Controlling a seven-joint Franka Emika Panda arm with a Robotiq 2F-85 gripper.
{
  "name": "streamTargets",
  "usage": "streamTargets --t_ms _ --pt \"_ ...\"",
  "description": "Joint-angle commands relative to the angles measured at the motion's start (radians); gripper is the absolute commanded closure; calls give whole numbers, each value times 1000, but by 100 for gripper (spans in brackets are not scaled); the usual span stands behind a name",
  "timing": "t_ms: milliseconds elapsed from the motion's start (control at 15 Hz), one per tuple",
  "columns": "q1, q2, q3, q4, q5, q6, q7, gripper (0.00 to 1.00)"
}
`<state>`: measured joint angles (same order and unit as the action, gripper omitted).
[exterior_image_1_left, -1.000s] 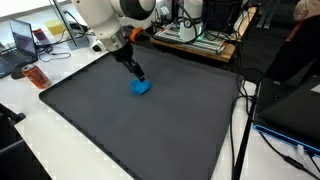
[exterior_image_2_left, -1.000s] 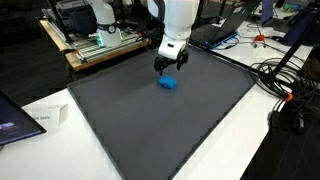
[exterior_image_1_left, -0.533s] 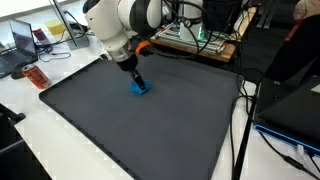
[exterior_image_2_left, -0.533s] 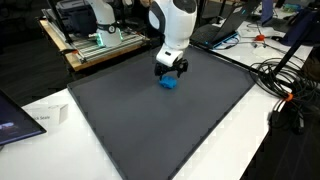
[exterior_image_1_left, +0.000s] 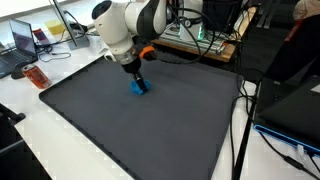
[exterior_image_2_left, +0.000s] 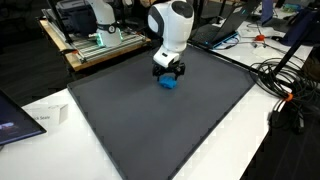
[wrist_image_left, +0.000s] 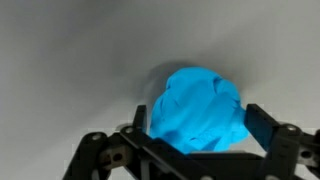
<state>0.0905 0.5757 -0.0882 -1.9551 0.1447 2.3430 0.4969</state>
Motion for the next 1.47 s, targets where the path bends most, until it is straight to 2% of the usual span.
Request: streamTargets --t_ms 0,200,467,533,1067,1133,1200,1267,1400 --pt "31 -7 -23 -20 -39 28 50 0" --pt "38 -2 -27 -15 -52 22 62 0" --pt "41 1 -28 -7 -64 18 61 14" --pt "43 3 -28 -4 -66 17 62 25" --pt "49 1 -30 9 -88 7 62 81" --pt "48 1 -30 11 -90 6 61 83" --pt "49 2 -30 12 -93 5 61 73" --pt "50 3 -31 13 -96 4 64 48" --pt "50 10 -32 19 -101 -5 67 47"
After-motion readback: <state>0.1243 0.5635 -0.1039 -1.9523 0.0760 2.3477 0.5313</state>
